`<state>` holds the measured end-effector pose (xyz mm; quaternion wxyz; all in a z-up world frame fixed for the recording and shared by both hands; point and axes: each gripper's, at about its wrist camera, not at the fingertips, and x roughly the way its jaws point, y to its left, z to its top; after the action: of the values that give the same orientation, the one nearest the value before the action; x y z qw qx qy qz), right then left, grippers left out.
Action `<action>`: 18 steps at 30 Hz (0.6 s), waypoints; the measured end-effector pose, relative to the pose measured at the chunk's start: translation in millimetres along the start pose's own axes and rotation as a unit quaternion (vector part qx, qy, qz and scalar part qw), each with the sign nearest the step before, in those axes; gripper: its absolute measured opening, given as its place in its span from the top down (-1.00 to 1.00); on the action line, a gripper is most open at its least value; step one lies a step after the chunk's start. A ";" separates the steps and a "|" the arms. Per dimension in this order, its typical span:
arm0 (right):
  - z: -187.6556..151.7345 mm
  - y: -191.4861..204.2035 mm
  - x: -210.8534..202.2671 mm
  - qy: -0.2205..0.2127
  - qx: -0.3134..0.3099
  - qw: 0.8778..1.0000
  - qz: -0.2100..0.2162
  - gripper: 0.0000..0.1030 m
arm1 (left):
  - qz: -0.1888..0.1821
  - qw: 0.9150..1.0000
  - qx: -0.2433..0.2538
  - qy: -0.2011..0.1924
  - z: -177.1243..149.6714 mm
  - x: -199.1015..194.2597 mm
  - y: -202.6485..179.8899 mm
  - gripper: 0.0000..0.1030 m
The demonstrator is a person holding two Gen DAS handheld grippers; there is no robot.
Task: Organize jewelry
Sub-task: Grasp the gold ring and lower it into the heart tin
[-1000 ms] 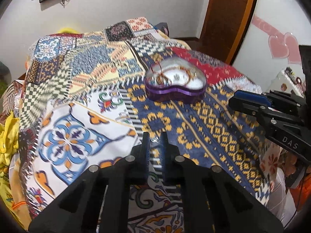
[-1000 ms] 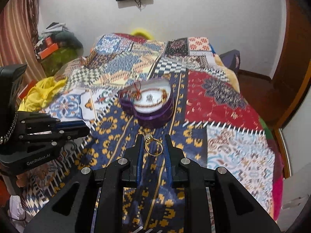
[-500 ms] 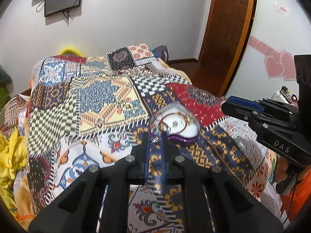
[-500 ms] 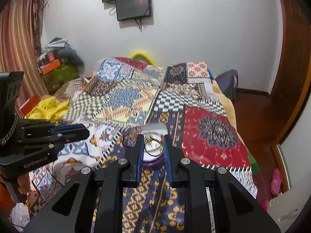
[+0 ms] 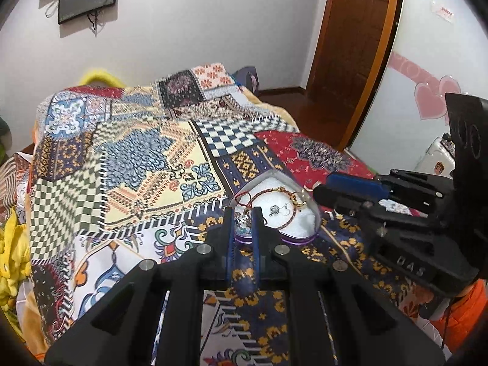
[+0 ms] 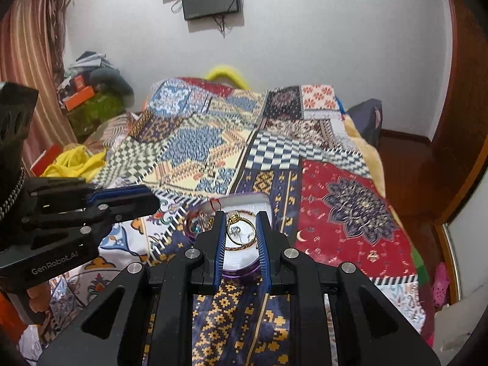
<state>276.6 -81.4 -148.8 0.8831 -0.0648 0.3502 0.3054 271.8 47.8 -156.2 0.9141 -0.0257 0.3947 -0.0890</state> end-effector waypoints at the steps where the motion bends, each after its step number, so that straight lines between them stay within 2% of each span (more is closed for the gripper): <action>1: -1.3 -0.3 5.2 0.007 0.000 1.000 0.001 0.66 | -0.002 1.000 -0.001 0.005 0.4 5.0 0.7 0.83; 6: -4.5 0.0 19.4 0.029 -0.008 1.000 0.006 0.66 | -0.015 1.000 -0.001 0.026 1.6 27.2 0.1 0.83; 18: -6.2 1.8 27.0 0.047 -0.022 0.999 0.011 0.65 | -0.025 0.999 -0.006 0.036 3.9 43.3 0.3 0.83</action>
<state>287.3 -68.6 -171.1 0.8610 -0.0943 0.3850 0.3188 303.8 40.0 -184.6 0.8969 -0.0375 0.4266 -0.1103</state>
